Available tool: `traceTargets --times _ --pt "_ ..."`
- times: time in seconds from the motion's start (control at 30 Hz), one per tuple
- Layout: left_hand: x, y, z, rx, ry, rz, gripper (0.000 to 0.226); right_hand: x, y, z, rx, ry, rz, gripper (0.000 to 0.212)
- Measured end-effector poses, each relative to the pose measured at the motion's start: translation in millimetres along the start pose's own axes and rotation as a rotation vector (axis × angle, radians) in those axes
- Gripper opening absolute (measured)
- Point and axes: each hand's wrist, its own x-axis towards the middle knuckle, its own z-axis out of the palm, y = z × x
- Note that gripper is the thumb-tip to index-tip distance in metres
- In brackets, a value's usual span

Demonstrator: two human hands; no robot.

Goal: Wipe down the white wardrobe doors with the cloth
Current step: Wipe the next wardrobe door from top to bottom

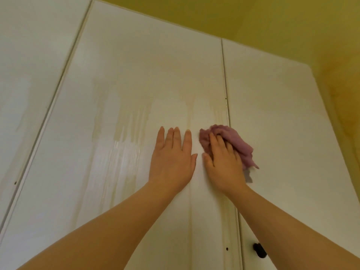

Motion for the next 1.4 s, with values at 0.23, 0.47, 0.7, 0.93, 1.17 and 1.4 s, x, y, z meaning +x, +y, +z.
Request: traceTargets --times 0.23,0.47,0.7,0.93,1.17,1.4 --pt "39.3 -12.8 -1.4 -0.076 0.203 0.019 0.051 92.5 0.3 -11.8 0.051 0.085 -0.045 0.053" --pt "85.9 6.7 2.1 -0.083 0.126 -0.014 0.053 81.3 11.7 6.6 0.254 0.328 -0.123 0.053" --pt "115.4 6.8 3.4 0.026 0.056 -0.052 0.058 123.2 31.0 -10.7 0.239 0.285 -0.216 0.044" --pt "134.8 14.0 -6.7 0.107 0.107 -0.066 0.057 201.5 27.5 -31.9 0.228 0.263 -0.180 0.046" --pt "132.6 5.5 -5.1 0.101 0.129 -0.040 0.052 213.4 21.6 -31.6 0.096 0.327 -0.128 0.045" --pt "117.0 -0.2 -4.0 -0.081 0.112 -0.110 0.053 149.3 34.0 -13.5 0.250 0.281 -0.157 0.041"
